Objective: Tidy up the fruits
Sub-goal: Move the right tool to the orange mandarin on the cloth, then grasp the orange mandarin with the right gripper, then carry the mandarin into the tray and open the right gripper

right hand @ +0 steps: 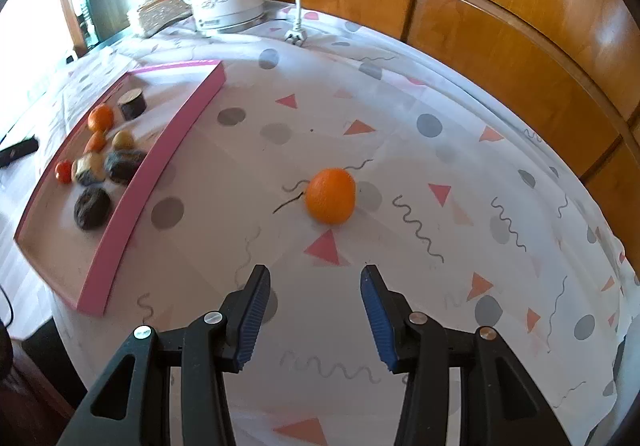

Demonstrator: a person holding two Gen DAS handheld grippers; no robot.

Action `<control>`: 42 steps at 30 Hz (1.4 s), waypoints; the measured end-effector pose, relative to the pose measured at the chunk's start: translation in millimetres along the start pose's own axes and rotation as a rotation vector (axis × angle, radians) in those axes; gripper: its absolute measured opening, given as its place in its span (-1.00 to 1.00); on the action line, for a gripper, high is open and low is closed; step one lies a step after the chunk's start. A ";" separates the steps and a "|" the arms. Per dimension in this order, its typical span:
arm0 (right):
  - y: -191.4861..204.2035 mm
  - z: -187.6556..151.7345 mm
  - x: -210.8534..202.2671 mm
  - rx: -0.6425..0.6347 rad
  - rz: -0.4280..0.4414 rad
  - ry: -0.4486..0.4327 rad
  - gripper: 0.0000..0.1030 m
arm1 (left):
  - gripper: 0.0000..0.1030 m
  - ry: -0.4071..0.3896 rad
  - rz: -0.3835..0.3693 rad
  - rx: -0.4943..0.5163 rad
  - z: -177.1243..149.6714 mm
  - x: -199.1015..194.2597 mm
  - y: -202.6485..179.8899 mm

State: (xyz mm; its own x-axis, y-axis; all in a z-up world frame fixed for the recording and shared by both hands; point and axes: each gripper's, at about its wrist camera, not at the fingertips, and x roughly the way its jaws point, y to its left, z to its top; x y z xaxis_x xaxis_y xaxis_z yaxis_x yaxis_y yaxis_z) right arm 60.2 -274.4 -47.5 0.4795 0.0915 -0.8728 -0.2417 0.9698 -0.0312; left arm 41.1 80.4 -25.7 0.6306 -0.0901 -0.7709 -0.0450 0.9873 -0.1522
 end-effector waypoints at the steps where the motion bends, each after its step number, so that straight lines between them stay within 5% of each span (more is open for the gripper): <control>1: -1.1 1.9 0.7 0.011 0.000 -0.002 -0.07 | -0.07 0.001 0.004 -0.011 -1.3 -0.7 4.3; 15: -21.9 41.0 48.7 0.289 0.023 0.041 0.01 | 0.16 -0.012 0.043 -0.103 -8.7 -11.1 37.1; 16: -22.2 41.0 51.3 0.292 0.026 0.048 0.01 | 0.19 -0.015 0.046 -0.104 -9.4 -11.5 37.3; 18: -18.6 40.5 59.3 0.284 0.003 0.075 -0.33 | 0.21 -0.017 0.047 -0.105 -9.6 -11.8 37.5; 42: 18.6 -1.3 30.8 0.189 0.082 0.033 -0.36 | 0.46 -0.045 0.052 -0.042 -14.1 -22.2 17.0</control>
State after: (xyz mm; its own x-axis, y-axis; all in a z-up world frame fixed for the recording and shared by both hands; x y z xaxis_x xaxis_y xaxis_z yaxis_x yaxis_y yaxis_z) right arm 69.3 -253.8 -75.6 0.4363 0.1674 -0.8841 -0.1151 0.9849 0.1296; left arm 15.4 97.3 -19.9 0.6609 -0.0318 -0.7498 -0.1105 0.9841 -0.1392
